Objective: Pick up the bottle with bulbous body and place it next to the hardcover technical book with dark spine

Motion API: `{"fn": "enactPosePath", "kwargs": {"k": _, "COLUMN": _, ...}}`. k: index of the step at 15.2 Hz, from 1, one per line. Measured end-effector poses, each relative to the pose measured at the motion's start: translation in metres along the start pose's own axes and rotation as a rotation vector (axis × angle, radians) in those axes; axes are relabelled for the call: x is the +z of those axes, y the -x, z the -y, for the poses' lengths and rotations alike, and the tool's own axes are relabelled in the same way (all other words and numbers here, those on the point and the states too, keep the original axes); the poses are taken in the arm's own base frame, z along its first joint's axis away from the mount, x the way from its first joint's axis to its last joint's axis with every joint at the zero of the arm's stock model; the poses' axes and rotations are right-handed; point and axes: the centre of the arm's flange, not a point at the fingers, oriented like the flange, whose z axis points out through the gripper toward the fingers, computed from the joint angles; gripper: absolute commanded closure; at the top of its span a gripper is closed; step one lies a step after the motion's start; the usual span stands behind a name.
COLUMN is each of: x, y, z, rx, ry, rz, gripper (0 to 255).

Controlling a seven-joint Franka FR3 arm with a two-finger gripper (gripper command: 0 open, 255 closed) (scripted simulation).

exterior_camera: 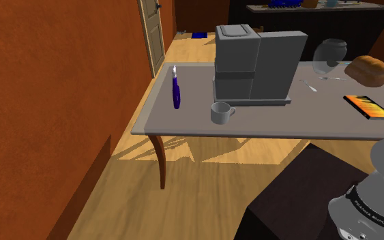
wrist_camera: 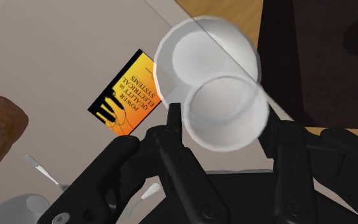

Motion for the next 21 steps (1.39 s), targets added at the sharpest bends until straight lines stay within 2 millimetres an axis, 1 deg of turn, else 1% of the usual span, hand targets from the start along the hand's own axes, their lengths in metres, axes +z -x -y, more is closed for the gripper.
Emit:
{"fn": "enactPosePath", "kwargs": {"k": 9, "x": 0.047, "y": -0.003, "z": 0.001, "rx": 0.0, "ry": 0.0, "rz": 0.0, "gripper": 255}}
{"fn": "enactPosePath", "kwargs": {"k": 21, "x": 0.11, "y": -0.011, "z": 0.001, "rx": 0.0, "ry": 0.0, "rz": 0.0, "gripper": 255}}
